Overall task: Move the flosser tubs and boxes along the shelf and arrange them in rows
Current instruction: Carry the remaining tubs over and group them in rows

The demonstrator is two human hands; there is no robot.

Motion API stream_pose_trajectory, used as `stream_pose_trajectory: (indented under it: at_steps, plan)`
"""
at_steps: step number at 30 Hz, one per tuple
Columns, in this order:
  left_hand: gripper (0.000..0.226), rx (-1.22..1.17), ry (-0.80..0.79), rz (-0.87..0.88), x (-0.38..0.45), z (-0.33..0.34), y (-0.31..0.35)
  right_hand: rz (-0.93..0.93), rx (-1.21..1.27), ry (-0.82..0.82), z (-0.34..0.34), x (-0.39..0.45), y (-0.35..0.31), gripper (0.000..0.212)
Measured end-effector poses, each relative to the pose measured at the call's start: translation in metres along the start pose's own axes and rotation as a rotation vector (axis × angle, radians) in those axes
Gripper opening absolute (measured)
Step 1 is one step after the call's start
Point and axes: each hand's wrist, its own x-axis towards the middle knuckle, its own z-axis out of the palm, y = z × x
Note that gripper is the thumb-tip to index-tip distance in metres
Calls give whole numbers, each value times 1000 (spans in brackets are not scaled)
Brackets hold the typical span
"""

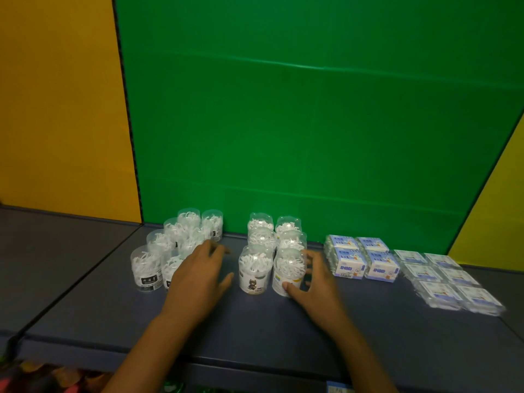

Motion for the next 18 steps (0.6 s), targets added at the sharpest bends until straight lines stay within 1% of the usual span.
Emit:
stream_pose_trajectory:
  at_steps: [5,8,11,13,16,18]
  plan:
    - [44,-27,15,16,-1,-16,-4,-14,-158,-53,-5,-1,-15,72]
    - [47,-24,25,-1,-3,-31,-13,-47,-256,5,-7,-4,-33,72]
    - [45,-25,49,-19,-9,-51,-27,-137,-433,62,-4,-5,-65,71]
    - [44,-18,55,-20,-16,-65,-43,-204,-519,91,2,-6,-91,66]
    - [46,7,47,-21,-31,-91,-75,-272,-581,99,24,-10,-132,58]
    - [47,43,67,-44,-43,-111,-101,-315,-610,74,46,-13,-158,57]
